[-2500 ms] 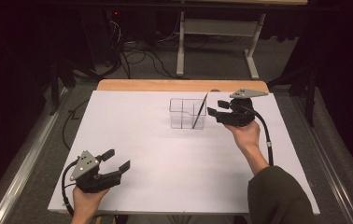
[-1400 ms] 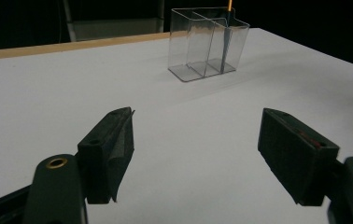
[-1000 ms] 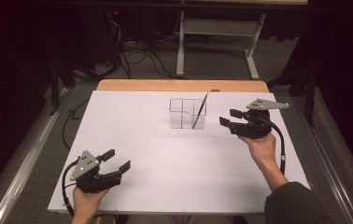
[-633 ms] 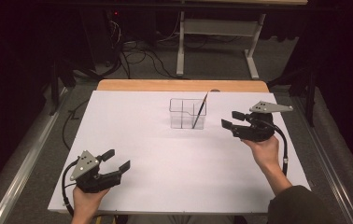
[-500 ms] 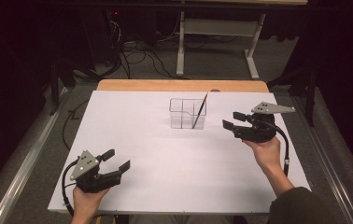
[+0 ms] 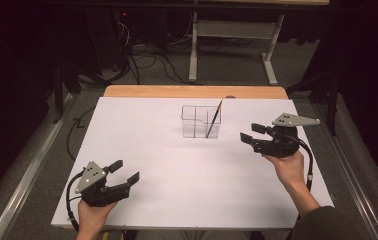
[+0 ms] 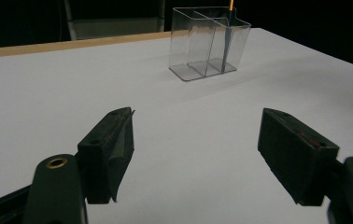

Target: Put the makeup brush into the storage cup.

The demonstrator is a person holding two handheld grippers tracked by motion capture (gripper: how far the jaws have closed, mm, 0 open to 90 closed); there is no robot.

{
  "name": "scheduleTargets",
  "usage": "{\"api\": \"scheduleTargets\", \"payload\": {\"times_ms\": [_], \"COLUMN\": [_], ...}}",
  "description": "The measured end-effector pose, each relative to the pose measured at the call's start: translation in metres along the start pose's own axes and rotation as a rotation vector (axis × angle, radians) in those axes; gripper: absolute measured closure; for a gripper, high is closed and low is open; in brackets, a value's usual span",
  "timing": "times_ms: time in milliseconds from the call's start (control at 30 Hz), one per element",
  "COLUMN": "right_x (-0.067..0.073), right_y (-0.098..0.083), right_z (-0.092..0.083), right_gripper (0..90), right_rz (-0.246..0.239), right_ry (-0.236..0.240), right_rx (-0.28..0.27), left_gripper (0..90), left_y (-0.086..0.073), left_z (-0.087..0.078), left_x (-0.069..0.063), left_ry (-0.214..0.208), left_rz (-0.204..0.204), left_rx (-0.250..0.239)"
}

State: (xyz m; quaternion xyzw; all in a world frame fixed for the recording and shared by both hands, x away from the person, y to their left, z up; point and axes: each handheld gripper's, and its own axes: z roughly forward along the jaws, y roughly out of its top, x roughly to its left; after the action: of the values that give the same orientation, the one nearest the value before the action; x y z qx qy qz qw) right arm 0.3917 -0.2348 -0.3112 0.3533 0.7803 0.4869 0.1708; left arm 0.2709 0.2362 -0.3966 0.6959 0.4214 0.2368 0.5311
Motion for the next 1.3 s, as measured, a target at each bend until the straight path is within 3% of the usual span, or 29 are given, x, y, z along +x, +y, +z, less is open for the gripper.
{"api": "scheduleTargets", "payload": {"times_ms": [500, 733, 1300], "right_x": [-0.002, -0.006, -0.01], "right_y": [-0.01, -0.017, -0.031], "right_z": [-0.014, -0.018, -0.036], "right_gripper": [42.3, 39.9, 31.3], "right_rz": [0.01, 0.05, 0.098], "right_ry": [-0.001, 0.014, 0.004], "right_rx": [-0.013, -0.022, -0.059], "left_gripper": [27.1, 27.2, 27.0], "left_y": [0.0, 0.0, 0.0], "left_z": [0.001, 0.0, 0.001], "left_x": [0.0, 0.0, 0.0], "left_ry": [-0.003, -0.004, -0.004], "left_rz": [-0.006, -0.009, -0.008], "left_rx": [0.002, 0.0, -0.001]}}
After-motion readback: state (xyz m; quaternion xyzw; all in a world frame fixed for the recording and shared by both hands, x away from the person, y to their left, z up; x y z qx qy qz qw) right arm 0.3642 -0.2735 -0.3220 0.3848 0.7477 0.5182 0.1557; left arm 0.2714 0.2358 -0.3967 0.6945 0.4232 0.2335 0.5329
